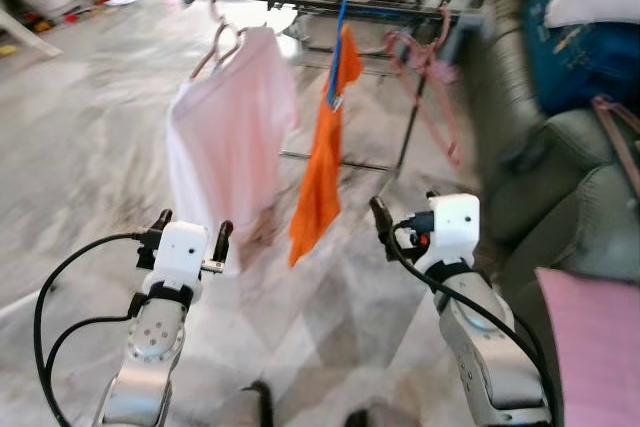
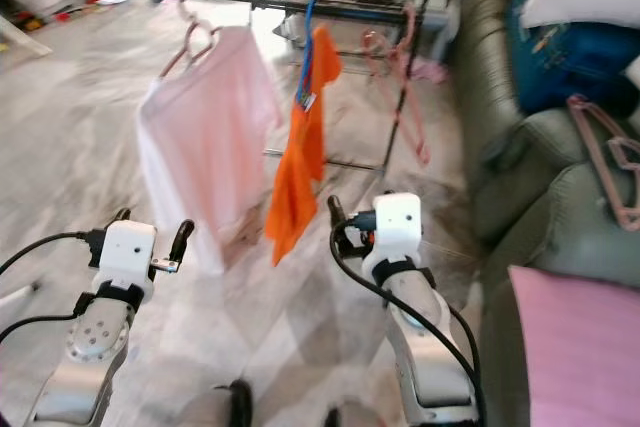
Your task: Hang hanger
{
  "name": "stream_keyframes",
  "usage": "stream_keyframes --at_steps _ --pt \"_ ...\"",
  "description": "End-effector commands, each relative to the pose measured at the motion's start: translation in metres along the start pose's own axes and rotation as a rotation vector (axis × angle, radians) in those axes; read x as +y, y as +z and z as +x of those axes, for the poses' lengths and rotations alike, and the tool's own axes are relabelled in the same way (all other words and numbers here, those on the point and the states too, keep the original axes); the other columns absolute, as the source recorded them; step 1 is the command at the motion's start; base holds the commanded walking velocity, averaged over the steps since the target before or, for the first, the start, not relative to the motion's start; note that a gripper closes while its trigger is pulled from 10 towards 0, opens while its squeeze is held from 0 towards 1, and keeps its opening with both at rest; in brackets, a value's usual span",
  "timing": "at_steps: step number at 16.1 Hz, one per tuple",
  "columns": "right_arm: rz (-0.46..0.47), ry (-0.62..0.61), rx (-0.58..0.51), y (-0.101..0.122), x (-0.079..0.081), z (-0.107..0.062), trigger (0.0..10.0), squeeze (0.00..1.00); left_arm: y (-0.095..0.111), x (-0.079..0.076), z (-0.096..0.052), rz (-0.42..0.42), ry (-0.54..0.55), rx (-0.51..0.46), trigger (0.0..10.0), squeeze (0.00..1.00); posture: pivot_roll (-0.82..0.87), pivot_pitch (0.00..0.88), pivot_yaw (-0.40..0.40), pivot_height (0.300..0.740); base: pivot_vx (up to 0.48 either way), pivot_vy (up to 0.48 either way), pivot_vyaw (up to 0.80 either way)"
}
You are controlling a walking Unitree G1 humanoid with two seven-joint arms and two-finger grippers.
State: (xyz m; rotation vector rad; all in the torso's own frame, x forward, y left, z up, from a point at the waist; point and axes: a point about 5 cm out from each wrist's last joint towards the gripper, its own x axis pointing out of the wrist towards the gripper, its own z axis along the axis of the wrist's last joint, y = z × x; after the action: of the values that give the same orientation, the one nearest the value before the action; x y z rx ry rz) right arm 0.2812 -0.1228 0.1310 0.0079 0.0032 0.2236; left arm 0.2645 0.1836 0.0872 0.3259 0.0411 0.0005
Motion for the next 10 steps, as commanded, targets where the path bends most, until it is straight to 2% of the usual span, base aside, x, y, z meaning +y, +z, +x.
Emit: stream_keyframes --at_steps 1,3,9,10 --pt "-0.001 -0.020 0.011 -0.0024 -0.0053 -0.0036 10.0 0.00 -0.0006 -0.0033 -0.0009 0.002 -0.011 0.005 10.0 0.00 -0.03 0.190 -0.006 0.740 -0.281 0.000 0.00" --pt "0.003 -0.014 0.012 -0.0022 -0.0045 -0.0037 10.0 0.00 -0.0008 -0.0030 -0.0012 0.001 -0.012 0.006 10.0 0.00 -0.03 0.192 -0.009 0.740 -0.268 0.000 0.00" --pt "-0.005 0.019 0.002 -0.0007 -0.0023 -0.0040 10.0 0.00 -0.0041 -0.0047 0.0017 -0.035 -0.010 0.029 10.0 0.00 -0.03 0.192 -0.009 0.740 0.000 0.000 0.00" --pt "-0.005 0.022 0.000 -0.0004 -0.0018 -0.0039 10.0 0.00 -0.0042 -0.0050 0.0026 -0.036 -0.008 0.032 10.0 0.00 -0.03 0.192 -0.009 0.740 0.000 0.000 0.45"
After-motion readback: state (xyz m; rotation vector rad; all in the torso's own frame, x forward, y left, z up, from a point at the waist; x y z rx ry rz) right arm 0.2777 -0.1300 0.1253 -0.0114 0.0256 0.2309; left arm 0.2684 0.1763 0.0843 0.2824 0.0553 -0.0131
